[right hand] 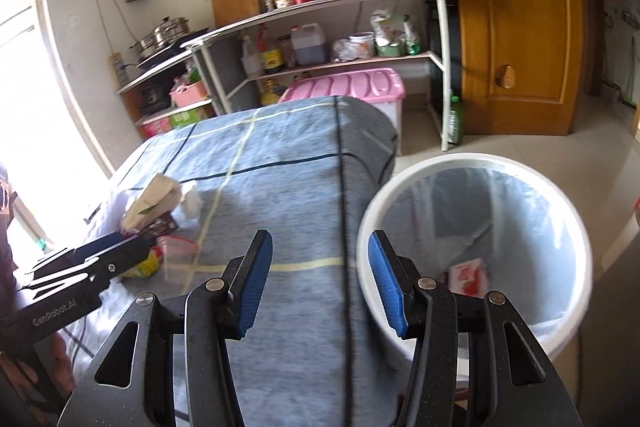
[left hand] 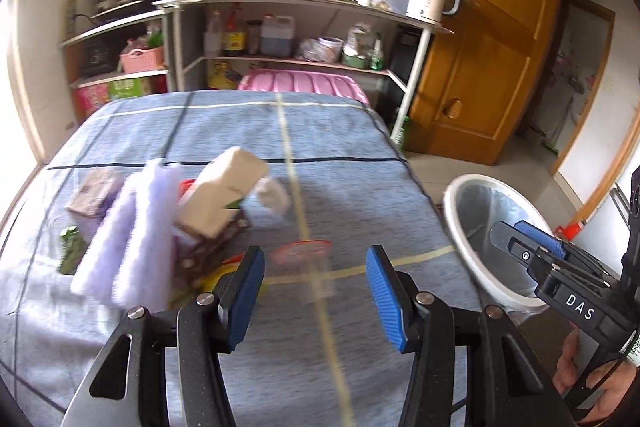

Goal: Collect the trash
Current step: 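Grasp a white foam net sleeve with the left tool while the right tool grasps the clear cup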

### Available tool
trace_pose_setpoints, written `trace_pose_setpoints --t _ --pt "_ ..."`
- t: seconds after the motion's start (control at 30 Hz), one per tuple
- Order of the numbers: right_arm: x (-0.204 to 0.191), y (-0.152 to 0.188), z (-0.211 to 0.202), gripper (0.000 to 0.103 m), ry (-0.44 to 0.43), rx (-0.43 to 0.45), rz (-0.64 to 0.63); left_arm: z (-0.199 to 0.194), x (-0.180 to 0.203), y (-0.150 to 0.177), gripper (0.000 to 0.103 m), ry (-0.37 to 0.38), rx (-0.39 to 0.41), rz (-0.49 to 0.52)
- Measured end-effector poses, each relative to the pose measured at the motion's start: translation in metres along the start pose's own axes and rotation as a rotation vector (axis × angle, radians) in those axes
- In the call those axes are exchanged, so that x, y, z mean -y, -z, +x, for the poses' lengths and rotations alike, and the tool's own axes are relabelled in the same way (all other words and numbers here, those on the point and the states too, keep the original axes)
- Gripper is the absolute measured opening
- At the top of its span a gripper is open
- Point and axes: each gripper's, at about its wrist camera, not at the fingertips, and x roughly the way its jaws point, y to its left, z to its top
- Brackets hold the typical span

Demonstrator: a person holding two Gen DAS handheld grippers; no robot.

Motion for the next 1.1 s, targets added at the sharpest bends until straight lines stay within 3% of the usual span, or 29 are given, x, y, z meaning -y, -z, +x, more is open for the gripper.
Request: trace_pose_setpoints --t 0.3,0.5,0.7,0.87,1.1 --pt "-0.06 0.008 0.03 0.051 -0.09 -0.054 -0.077 -0.015 -0.066 0.012 0.053 -0.103 0.01 -0.083" --pt "-0.094 0.015 0.058 0.051 -0.145 -0.12 -0.11 -0.013 -0.091 0.021 0.053 -0.103 -0.003 -0.112" --pt "-0.109 0.019 0.078 0.051 -0.155 -0.164 -0.139 -0.012 -0.105 0.022 0.053 -0.131 0.005 -0.119" --pt "-0.11 0.021 0.086 0.051 -0.152 -0.177 -0.14 -0.008 -0.102 0.019 0.053 -0.17 0.008 -0.06" --pt "-0.112 0.022 0.09 0.051 -0.164 -0.186 -0.144 0.01 -0.099 0.025 0.053 -0.147 -0.056 -0.018"
